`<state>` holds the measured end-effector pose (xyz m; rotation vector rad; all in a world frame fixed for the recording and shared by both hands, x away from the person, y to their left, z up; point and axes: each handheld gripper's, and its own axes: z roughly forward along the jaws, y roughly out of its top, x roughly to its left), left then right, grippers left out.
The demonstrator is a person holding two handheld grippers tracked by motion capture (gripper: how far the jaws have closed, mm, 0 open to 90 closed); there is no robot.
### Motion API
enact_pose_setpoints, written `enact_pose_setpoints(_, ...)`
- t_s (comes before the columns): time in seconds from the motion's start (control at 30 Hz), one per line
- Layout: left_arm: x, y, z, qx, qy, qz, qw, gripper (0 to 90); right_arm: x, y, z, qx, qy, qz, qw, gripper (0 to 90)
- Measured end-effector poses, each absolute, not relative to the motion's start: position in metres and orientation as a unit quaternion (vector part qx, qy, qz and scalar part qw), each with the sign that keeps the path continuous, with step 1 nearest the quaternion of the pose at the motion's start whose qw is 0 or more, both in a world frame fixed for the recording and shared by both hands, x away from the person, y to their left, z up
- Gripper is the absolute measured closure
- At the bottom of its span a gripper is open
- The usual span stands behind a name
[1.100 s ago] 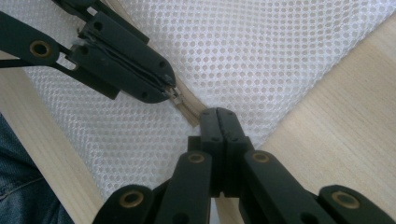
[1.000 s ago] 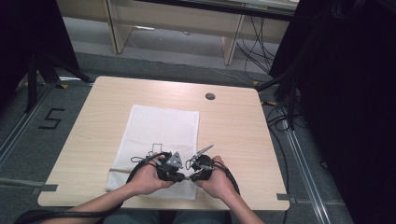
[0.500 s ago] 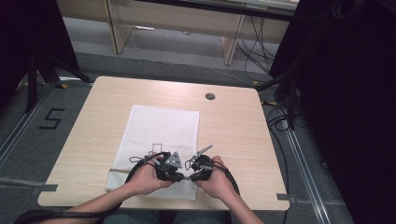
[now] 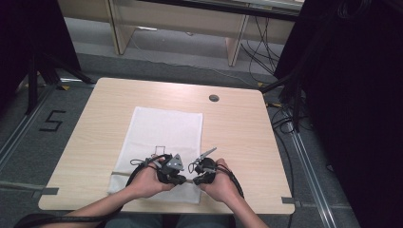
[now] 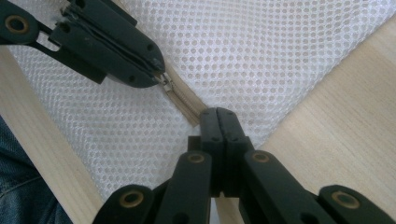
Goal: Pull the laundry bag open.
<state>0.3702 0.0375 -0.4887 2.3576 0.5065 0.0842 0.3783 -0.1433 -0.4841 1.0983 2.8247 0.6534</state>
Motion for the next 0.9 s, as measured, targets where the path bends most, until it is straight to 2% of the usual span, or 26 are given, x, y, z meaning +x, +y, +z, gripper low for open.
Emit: enact_pose_setpoints(0.9,0.3705,0.0415,-0.4868,0.915,0.189,0.036,0.355,87.2,0.3781,-0.1433,-0.4841,0.354,0.911,0.211,0.021,90.0)
